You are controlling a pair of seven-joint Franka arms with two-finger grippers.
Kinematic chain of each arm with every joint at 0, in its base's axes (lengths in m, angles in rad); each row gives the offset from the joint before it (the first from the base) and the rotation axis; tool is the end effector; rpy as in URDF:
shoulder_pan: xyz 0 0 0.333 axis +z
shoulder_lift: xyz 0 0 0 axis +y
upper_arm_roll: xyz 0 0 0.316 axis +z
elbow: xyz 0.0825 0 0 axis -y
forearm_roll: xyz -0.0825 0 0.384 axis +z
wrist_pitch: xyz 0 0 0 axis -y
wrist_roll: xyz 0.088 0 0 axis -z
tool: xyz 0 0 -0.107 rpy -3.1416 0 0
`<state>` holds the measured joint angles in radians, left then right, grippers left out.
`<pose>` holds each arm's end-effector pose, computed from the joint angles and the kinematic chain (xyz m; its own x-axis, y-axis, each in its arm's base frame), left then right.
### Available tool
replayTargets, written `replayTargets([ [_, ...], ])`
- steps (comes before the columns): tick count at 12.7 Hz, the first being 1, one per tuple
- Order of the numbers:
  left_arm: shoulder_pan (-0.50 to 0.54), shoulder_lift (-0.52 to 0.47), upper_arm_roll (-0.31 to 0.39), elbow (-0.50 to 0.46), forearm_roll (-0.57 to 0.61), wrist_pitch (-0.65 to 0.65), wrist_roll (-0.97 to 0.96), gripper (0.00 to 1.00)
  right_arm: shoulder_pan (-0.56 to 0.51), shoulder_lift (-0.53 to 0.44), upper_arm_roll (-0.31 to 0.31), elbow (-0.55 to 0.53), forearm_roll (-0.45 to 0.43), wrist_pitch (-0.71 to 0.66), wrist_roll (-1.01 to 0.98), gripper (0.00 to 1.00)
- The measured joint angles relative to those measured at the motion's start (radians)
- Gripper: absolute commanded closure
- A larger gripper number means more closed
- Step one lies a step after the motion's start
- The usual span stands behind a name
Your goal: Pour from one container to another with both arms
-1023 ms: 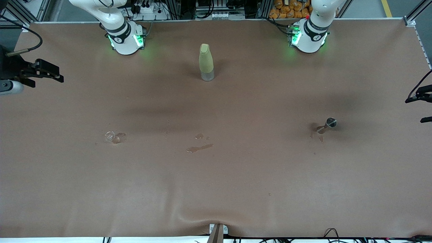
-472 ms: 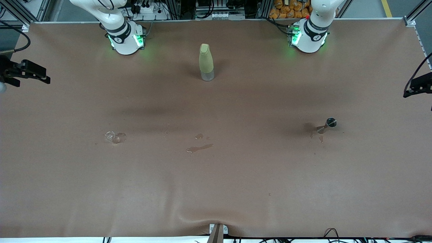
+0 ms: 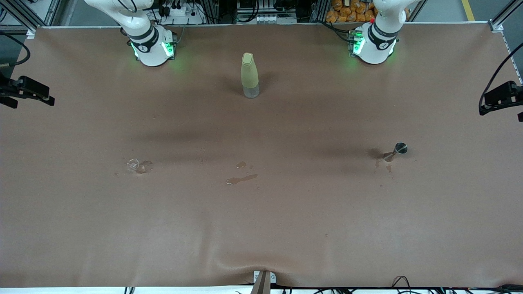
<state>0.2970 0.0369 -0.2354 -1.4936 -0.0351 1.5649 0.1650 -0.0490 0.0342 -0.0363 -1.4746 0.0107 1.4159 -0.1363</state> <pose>0.5648 0.0338 0.6404 0.9938 -0.1029 0.0421 -0.1044 -0.9938 0.0373 0.5472 -0.0451 0.6374 0.9945 0.0529 -0.0906 0.0511 -0.9985 -0.0219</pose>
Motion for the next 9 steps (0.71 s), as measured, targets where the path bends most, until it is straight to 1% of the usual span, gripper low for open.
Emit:
replayTargets([
  [2, -0.145, -0.010, 0.105, -0.003, 0.000, -0.026, -0.087, 0.00, -0.003, -0.016, 0.000, -0.017, 0.000, 0.024, 0.000, 0.00],
  [4, -0.250, -0.010, 0.180, -0.004, 0.000, -0.039, -0.131, 0.00, -0.003, -0.039, 0.003, -0.048, 0.000, 0.043, 0.000, 0.00],
  [6, -0.290, -0.010, 0.196, -0.004, 0.000, -0.039, -0.151, 0.00, -0.004, -0.051, 0.015, -0.063, 0.000, 0.046, 0.012, 0.00],
  [9, -0.302, -0.017, 0.197, -0.002, 0.000, -0.039, -0.152, 0.00, -0.004, -0.051, 0.032, -0.065, 0.000, 0.047, 0.028, 0.00],
])
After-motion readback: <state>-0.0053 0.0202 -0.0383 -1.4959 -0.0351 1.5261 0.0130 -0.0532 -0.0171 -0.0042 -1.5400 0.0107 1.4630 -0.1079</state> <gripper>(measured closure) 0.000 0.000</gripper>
